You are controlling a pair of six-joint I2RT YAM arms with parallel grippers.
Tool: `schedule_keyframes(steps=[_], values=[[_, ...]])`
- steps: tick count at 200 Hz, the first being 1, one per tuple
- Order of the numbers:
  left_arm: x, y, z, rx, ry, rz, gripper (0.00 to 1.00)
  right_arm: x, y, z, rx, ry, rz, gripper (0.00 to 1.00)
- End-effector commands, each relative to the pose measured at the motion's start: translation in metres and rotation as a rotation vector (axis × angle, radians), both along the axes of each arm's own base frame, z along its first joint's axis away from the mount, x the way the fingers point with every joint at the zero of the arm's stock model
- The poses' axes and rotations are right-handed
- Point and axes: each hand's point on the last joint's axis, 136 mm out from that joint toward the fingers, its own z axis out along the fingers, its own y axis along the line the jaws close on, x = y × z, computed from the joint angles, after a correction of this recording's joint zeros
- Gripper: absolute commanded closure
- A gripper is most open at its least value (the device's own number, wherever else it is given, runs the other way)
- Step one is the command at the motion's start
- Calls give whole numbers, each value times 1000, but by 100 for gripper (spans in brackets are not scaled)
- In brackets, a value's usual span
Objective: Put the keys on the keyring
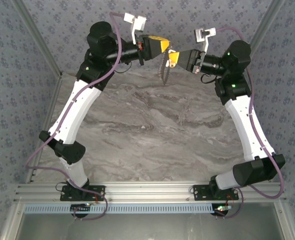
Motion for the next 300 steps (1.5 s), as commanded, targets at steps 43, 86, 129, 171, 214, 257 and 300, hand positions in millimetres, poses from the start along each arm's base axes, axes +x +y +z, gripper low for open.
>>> schedule_keyframes(steps=[43,86,129,171,214,257,300], values=[[-24,28,46,-107,-118,68,100,-9,3,11,3,-37,-2,100],[-25,32,46,-140,-116,81,100,-12,20,13,-4,-41,23,100],[-23,31,42,-186,-87,81,100,-9,38,18,6,-39,53,100],[-19,29,40,-247,-52,79,100,0,38,7,-3,-8,34,100],[-12,34,43,-316,-30,115,100,6,22,-7,-10,28,-23,76],[-10,40,54,-376,-36,140,100,4,-11,-20,-2,55,-100,49],[-12,43,63,-426,-45,133,100,5,-50,-14,25,51,-206,47]])
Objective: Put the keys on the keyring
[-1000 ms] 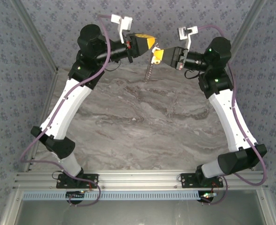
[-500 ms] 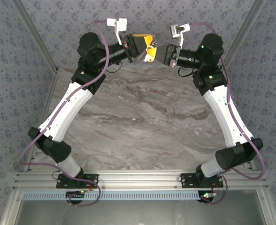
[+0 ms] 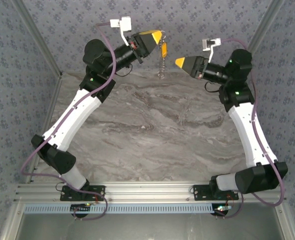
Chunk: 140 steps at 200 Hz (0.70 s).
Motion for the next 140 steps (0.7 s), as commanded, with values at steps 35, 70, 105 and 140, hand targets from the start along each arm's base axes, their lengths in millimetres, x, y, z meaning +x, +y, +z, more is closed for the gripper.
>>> schedule_keyframes(steps=[35,70,105,140], values=[[-26,17,41,-120,-97,-5,100,-14,-24,74,90,-171,-79,48],[-27,14,39,-115,-92,-8,100,-15,-16,113,138,-250,-106,48],[-29,13,39,-110,-93,-13,100,-5,-9,126,158,-276,-142,49],[-30,12,39,-109,-93,-18,100,0,6,127,160,-278,-116,49]])
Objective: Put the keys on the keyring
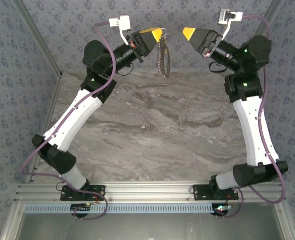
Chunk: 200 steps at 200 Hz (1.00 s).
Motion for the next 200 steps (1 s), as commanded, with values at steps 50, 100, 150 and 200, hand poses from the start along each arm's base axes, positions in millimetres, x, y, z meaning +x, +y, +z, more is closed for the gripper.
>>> schedule_keyframes(steps=[50,100,150,200], values=[[-22,13,29,-68,-73,-7,100,3,28,5,-19,-39,25,50],[-22,12,28,-63,-71,-6,100,2,38,4,-29,-39,52,55],[-21,12,27,-62,-72,-5,100,2,47,0,-39,-35,78,59],[-22,11,26,-61,-69,-10,100,1,50,-1,-48,-34,88,89]])
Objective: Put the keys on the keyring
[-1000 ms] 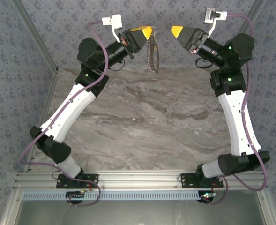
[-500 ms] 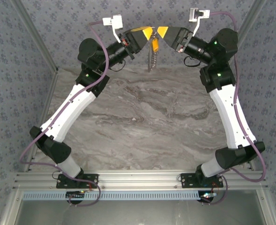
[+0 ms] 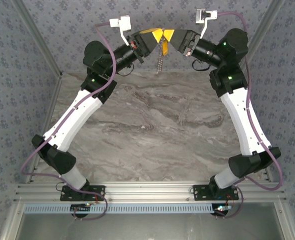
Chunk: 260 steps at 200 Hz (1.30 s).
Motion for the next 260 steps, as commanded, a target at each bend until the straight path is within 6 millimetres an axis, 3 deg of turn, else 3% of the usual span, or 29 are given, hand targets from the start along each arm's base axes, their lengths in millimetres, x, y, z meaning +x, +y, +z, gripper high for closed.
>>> schedule_keyframes(steps=[1,15,52,83,121,149,154,170,208,260], values=[[-21,12,26,-59,-73,-11,100,-12,-1,14,5,-46,10,90],[-21,12,26,-56,-71,-12,100,-12,-1,15,2,-49,9,100],[-21,11,21,-23,-68,-4,100,-15,-7,13,-22,-55,-6,100],[-20,19,15,47,-84,55,66,-16,-24,0,-91,-50,-43,100],[-15,30,-3,173,-88,102,52,-20,-39,-31,-228,-27,-53,100],[-11,26,-25,286,-82,83,50,-30,-40,-52,-328,-14,-32,100],[-16,27,-19,294,-100,80,49,-32,-41,-56,-342,-12,-29,100],[-18,21,-29,356,-103,41,48,-37,-41,-65,-377,4,-15,100],[-25,5,-46,438,-77,-101,48,-47,-37,-71,-390,8,31,100],[-30,-10,-63,501,-29,-236,57,-53,-30,-75,-390,11,71,100]])
